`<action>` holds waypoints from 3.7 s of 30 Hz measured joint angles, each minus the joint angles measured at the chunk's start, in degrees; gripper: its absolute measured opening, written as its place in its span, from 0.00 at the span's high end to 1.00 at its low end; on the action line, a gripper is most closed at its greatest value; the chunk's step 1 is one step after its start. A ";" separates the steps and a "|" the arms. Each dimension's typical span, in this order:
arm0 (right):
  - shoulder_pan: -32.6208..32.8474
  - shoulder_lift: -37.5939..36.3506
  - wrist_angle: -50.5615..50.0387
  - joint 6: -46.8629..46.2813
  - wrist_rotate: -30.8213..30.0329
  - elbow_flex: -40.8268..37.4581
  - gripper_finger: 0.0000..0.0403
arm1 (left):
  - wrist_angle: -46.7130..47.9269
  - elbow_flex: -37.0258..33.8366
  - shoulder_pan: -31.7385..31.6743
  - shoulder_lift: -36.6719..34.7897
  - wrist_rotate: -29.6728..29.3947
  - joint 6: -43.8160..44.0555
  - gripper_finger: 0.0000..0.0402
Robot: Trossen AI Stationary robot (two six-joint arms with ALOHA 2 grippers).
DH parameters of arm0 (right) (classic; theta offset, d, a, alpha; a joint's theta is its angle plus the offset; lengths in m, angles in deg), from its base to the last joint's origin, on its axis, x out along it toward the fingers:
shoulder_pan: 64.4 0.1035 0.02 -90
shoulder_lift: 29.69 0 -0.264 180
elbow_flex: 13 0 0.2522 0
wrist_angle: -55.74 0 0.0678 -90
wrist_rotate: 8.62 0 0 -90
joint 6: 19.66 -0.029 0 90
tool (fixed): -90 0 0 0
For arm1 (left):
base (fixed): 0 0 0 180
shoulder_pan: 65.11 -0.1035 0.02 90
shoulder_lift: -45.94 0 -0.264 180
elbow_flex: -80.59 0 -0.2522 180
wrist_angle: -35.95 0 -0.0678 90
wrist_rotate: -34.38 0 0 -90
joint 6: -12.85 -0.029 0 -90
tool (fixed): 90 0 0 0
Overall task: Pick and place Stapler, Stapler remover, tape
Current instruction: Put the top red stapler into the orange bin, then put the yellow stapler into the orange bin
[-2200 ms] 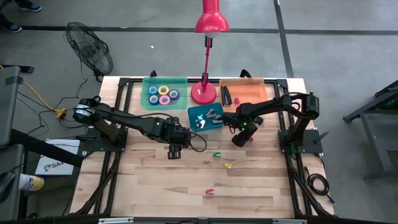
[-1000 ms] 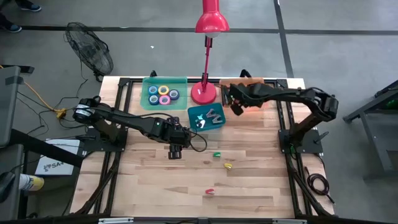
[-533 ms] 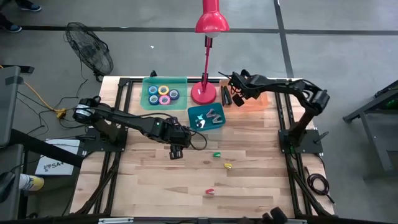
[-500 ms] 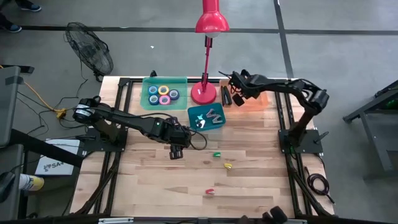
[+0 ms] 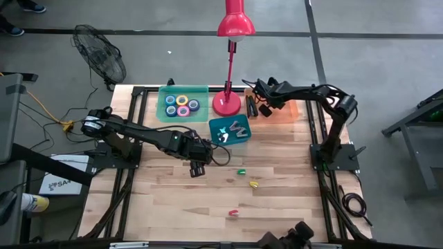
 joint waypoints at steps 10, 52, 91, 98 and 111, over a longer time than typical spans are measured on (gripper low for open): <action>-1.07 0.34 3.43 1.94 0.00 -0.01 0.86 | -0.02 0.00 0.00 0.00 -0.90 2.22 0.46; -3.82 0.23 3.52 -1.23 10.26 -0.17 0.66 | -0.02 0.00 0.00 0.00 -1.05 3.00 0.46; 13.85 -38.19 -15.03 -13.19 26.73 -0.17 0.66 | -3.01 0.00 0.01 0.00 -2.02 -4.68 0.46; 26.05 -40.84 -16.25 -21.77 25.49 -0.17 0.66 | 0.80 0.00 0.02 0.00 -1.36 -4.11 0.46; 45.93 -40.16 -14.47 -33.95 15.56 -0.17 0.66 | -1.88 -8.10 0.04 -10.02 -0.62 -1.44 0.46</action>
